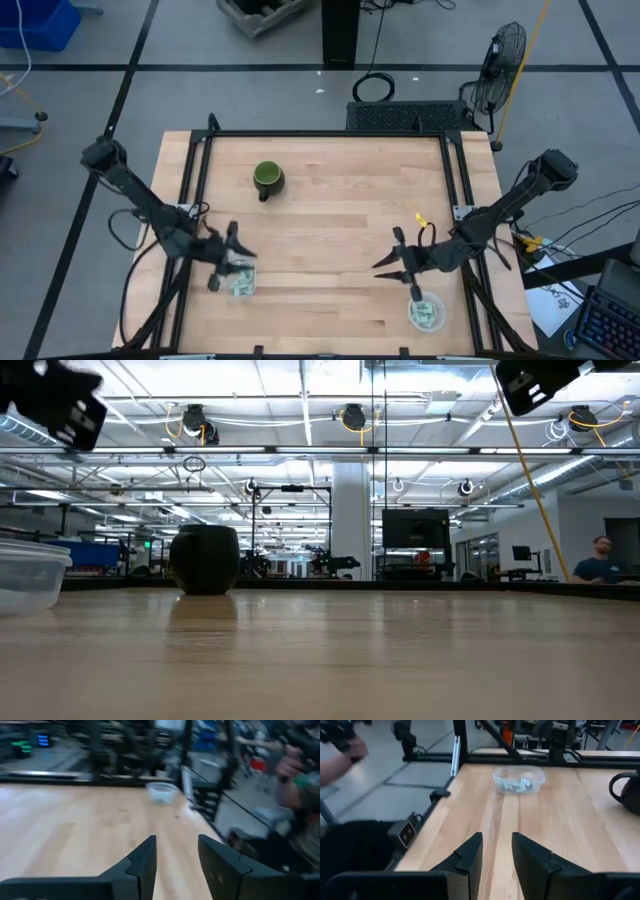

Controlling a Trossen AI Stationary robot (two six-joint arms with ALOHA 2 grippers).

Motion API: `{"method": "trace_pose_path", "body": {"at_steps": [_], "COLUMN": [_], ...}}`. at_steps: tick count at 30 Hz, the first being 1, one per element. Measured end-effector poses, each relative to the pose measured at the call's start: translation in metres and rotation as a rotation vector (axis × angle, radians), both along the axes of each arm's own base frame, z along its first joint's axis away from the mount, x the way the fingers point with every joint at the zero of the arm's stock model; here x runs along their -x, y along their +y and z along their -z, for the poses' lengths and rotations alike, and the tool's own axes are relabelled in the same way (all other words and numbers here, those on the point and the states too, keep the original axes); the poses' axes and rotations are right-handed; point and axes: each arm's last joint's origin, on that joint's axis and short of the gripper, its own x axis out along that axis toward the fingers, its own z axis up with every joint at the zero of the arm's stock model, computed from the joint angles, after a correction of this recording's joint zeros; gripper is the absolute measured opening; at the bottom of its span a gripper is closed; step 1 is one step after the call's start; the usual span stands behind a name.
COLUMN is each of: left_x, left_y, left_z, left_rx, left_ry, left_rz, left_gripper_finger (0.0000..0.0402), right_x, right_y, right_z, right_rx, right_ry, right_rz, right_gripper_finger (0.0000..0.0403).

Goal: Pick and place Stevia / Truvia into bins
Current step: Return to Home Position

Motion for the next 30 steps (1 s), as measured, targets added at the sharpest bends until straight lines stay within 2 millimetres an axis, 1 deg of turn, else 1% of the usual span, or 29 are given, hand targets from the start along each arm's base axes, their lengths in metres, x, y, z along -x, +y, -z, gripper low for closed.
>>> {"method": "trace_pose_path", "body": {"at_steps": [2, 4, 6, 8, 12, 18, 22, 26, 28, 30], "left_x": [0.009, 0.016, 0.022, 0.027, 0.033, 0.033, 0.034, 0.036, 0.038, 0.041], "left_y": [0.011, 0.019, 0.022, 0.022, 0.022, 0.026, 0.031, 0.038, 0.040, 0.042], "left_z": [0.004, 0.006, 0.010, 0.011, 0.009, 0.009, 0.008, 0.006, 0.006, 0.006], "left_rx": [0.068, 0.134, 0.135, 0.113, 0.076, 0.048, 0.041, 0.029, 0.020, 0.017], "left_ry": [-0.024, -0.048, -0.065, -0.110, -0.210, -0.215, -0.210, -0.230, -0.232, -0.230], "left_rz": [-0.070, -0.094, -0.043, 0.068, 0.249, 0.238, 0.222, 0.198, 0.213, 0.232], "left_gripper_finger": [0.0149, 0.0149, 0.0149, 0.0150, 0.0149, 0.0150, 0.0150, 0.0150, 0.0150, 0.0150], "right_x": [0.006, 0.013, 0.023, 0.032, 0.051, 0.073, 0.080, 0.086, 0.089, 0.092], "right_y": [-0.004, -0.009, -0.014, -0.020, -0.031, -0.047, -0.055, -0.064, -0.069, -0.073], "right_z": [0.003, 0.014, 0.026, 0.037, 0.050, 0.066, 0.054, 0.053, 0.051, 0.052], "right_rx": [-0.028, -0.029, -0.031, -0.062, -0.157, -0.186, -0.246, -0.184, -0.166, -0.150], "right_ry": [-0.017, -0.034, -0.077, -0.133, -0.208, -0.215, -0.310, -0.320, -0.343, -0.330], "right_rz": [0.004, -0.002, -0.020, -0.034, -0.140, -0.235, -0.233, -0.212, -0.199, -0.180], "right_gripper_finger": [0.0100, 0.0100, 0.0100, 0.0100, 0.0100, 0.0100, 0.0100, 0.0100, 0.0100, 0.0100]}}
